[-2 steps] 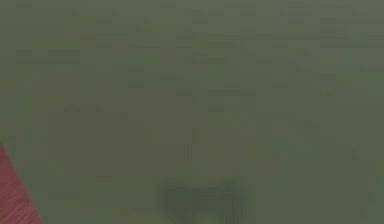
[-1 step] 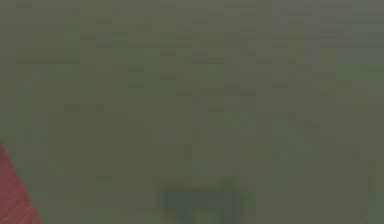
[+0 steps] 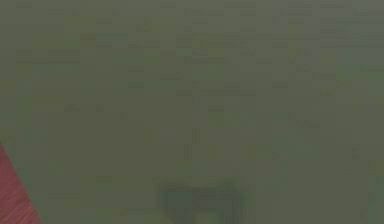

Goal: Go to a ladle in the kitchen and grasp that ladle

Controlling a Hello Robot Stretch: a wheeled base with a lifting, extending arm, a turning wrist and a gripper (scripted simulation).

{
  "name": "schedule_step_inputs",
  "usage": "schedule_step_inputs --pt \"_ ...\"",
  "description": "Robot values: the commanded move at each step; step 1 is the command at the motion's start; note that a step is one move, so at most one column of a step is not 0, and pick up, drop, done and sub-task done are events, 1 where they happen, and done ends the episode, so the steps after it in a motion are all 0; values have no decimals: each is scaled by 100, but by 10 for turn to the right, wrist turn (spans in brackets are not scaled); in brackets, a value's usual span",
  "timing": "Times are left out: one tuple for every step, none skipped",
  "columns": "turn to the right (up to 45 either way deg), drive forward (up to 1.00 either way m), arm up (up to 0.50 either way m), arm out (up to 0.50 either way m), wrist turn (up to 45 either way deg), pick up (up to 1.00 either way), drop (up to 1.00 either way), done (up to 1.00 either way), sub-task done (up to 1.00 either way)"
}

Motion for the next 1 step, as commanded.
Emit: schedule_step_inputs --pt "0 0 0 0 0 0 0 100 0"
